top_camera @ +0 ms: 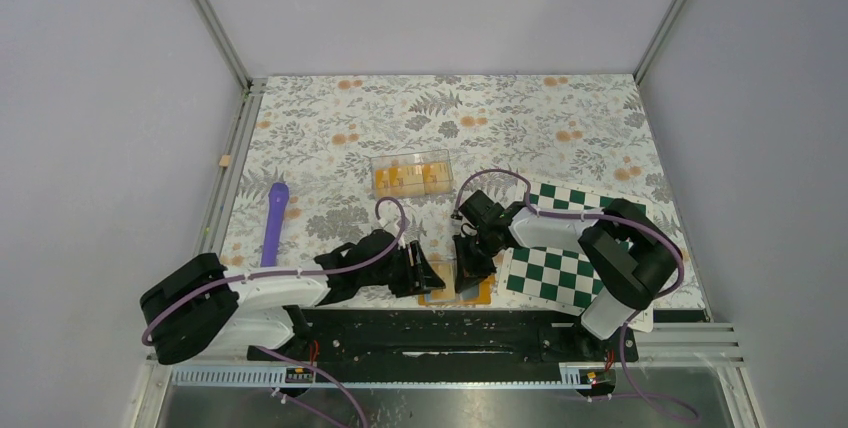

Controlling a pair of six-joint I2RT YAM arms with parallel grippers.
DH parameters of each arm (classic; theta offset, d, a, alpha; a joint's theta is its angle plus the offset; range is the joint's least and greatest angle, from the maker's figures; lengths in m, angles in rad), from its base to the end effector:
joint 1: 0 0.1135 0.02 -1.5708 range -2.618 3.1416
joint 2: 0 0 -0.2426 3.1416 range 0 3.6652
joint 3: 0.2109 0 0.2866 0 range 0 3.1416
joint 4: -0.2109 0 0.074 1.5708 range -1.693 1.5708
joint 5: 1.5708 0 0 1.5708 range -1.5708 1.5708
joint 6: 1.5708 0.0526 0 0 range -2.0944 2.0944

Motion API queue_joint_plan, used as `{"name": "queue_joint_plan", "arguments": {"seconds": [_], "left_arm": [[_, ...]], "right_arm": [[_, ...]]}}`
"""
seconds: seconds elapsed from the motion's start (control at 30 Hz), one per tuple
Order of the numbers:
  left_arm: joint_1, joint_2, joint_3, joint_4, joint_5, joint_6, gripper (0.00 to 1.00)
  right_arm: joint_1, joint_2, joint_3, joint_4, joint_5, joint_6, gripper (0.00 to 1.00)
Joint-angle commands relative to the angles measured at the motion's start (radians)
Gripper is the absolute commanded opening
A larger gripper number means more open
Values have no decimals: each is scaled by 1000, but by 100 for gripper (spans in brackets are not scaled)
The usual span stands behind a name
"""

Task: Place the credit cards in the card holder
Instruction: Insert the credit card into the card holder, then turn over the card slot in the card holder.

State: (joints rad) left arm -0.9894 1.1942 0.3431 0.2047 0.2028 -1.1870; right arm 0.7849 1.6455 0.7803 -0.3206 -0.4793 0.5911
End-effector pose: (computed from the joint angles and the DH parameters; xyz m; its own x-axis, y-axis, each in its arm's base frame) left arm 0.1344 -0.2238 0.0923 -0.9648 -0.1857 -0.1864 0.0329 0.6178 -0.7856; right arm 0.2028 0.2368 0.0692 -0.9622 -0.2623 -0.0737 -0.2570 0.7846 0.5642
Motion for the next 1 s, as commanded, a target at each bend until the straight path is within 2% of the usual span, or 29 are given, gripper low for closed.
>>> {"name": "queue_joint_plan", "arguments": {"seconds": [0.0, 0.27, 0.43, 0.57, 0.7, 0.97], "left_arm": [[13, 41, 31, 23, 1, -8, 50], [21, 50, 64, -117, -54, 5, 48], [21, 88, 83, -71, -29, 15, 48], [20, 129, 111, -34, 8, 26, 37], [18, 114, 130, -41, 10, 39, 21], [0, 65, 173, -144, -52, 71, 19]], "right_arm": [[-7, 22, -15, 19, 8, -18, 0], [-6, 30, -16, 27, -2, -16, 0], [-7, 37, -15, 32, -9, -14, 0], [-6, 40, -15, 32, -13, -11, 0], [-7, 42, -15, 34, -18, -10, 0], [-7, 41, -11, 33, -21, -3, 0]]}}
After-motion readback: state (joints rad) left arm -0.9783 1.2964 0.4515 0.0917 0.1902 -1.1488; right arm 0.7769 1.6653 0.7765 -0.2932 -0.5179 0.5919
